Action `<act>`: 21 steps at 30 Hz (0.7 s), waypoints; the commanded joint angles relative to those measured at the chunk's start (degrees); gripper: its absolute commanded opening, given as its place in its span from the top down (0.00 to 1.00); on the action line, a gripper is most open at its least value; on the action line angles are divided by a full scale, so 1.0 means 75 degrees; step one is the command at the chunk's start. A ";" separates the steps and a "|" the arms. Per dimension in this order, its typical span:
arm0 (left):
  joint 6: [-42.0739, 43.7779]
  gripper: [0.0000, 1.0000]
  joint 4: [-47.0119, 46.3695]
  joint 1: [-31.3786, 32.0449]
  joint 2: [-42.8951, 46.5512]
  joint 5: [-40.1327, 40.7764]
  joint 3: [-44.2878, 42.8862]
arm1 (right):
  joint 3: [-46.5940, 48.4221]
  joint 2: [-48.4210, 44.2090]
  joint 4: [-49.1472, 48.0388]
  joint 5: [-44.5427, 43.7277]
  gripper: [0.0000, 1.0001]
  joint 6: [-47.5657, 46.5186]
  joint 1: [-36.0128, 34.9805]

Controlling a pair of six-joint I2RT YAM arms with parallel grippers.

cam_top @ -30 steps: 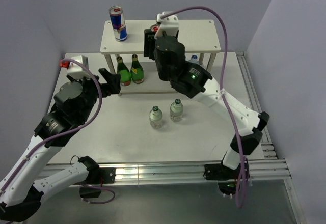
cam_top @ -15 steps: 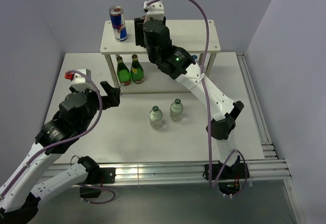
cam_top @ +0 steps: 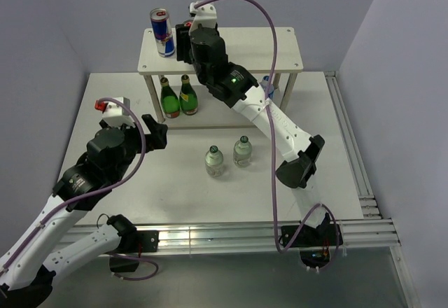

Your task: Place and organize the beverage onto the shelf

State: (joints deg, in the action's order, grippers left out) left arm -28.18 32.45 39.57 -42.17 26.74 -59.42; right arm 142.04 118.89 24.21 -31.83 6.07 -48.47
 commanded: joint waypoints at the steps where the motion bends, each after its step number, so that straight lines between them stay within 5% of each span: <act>1: -0.0039 0.01 -0.0154 0.0021 0.0092 -0.0050 0.0012 | 0.0304 0.0050 -0.0661 0.0108 0.62 0.0047 0.0099; 4: -0.0039 0.01 -0.0142 0.0032 0.0068 -0.0062 0.0012 | 0.0187 0.0050 -0.0755 0.0061 0.42 0.0023 0.0111; 10: -0.0039 0.01 -0.0131 0.0021 0.0010 -0.0097 0.0001 | 0.0105 0.0085 -0.0802 0.0085 0.25 0.0035 0.0204; 21: -0.0027 0.01 -0.0154 0.0032 0.0033 -0.0027 0.0035 | -0.0339 0.0028 -0.0943 0.0003 0.21 0.0175 0.0240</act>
State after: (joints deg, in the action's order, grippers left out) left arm -28.18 32.45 39.57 -42.19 26.76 -59.35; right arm 140.55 119.22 19.51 -31.44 6.57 -46.98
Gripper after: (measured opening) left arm 0.994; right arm 0.787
